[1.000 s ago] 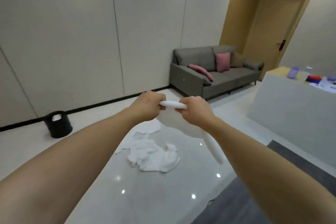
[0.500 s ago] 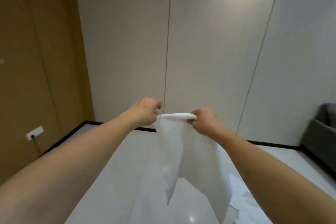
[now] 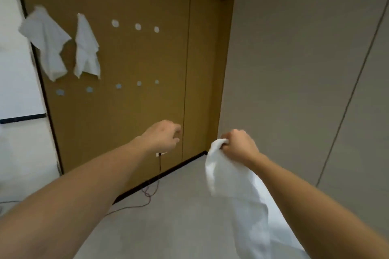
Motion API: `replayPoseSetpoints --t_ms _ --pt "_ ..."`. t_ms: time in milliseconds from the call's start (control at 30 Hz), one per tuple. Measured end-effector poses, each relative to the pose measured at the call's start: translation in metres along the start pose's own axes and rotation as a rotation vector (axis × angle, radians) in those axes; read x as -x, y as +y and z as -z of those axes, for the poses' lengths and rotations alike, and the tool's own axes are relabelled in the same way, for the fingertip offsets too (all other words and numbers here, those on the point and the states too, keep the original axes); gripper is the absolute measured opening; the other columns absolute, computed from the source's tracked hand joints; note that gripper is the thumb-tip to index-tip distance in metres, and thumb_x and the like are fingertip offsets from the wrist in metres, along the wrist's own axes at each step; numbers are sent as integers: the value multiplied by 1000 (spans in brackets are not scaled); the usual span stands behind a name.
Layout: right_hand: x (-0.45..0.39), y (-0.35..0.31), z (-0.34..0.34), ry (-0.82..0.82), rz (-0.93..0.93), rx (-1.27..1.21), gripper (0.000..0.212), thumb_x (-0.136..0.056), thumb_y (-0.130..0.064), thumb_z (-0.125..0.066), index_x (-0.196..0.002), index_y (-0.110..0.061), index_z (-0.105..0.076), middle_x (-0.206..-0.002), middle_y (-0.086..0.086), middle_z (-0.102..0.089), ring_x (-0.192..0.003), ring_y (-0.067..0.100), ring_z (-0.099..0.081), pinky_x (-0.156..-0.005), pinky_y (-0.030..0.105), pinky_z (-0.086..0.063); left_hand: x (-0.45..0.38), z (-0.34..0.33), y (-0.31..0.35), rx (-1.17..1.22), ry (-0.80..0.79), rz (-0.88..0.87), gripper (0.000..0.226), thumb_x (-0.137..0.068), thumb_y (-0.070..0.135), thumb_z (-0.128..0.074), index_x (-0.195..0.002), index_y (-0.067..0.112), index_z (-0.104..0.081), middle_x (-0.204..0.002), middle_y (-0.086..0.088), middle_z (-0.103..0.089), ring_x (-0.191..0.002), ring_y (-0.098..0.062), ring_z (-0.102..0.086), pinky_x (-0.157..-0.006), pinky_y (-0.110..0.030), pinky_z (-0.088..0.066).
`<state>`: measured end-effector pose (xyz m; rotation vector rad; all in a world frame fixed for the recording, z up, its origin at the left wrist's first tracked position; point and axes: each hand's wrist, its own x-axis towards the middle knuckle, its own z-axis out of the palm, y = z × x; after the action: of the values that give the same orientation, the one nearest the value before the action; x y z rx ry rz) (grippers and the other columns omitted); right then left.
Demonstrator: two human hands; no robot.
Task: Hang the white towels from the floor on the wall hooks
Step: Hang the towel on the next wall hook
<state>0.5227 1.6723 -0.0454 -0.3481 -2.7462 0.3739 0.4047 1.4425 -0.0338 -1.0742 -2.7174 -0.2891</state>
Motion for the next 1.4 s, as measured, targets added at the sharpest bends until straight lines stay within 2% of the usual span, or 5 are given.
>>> replayPoseSetpoints --t_ms 267,467,833,1133,1400 --pt "-204 -32 -67 -74 193 -76 16 -88 -23 -58 -73 -22 -62 -70 -1 -62 -62 14 -60 -47 28 -47 -137 -9 -75 352 21 205 39 -86 48 -66 -120 29 -63 -110 10 -63 -100 -9 -59 -88 -29 -51" --pt "-326 -75 -132 -144 333 -108 14 -81 -25 -57 -68 -28 -60 -68 -1 -63 -63 20 -60 -49 32 -48 -228 -48 -141 316 -80 194 36 -77 41 -72 -108 25 -65 -92 7 -65 -84 -11 -61 -65 -25 -48" --pt "-561 -159 -213 -246 410 -287 32 -88 -32 -67 -61 -24 -52 -60 -4 -52 -54 13 -47 -52 29 -35 -381 -47 -344 286 175 343 13 -91 20 -61 -85 12 -68 -80 -6 -66 -77 -23 -62 -60 -32 -41" --pt "-743 -204 -229 -329 411 -784 31 -78 -33 -81 -85 -6 -68 -80 2 -68 -70 13 -63 -64 30 -49 -469 -2 -498 284 388 486 17 -97 23 -56 -105 14 -69 -99 1 -61 -94 -17 -55 -78 -25 -37" --pt "-887 -264 -265 -411 550 -1192 29 -67 -5 -87 -88 -20 -73 -82 12 -64 -70 23 -62 -61 28 -50 -537 24 -592 397 631 577 12 -86 36 -68 -89 33 -57 -80 8 -61 -65 -2 -59 -51 -14 -42"
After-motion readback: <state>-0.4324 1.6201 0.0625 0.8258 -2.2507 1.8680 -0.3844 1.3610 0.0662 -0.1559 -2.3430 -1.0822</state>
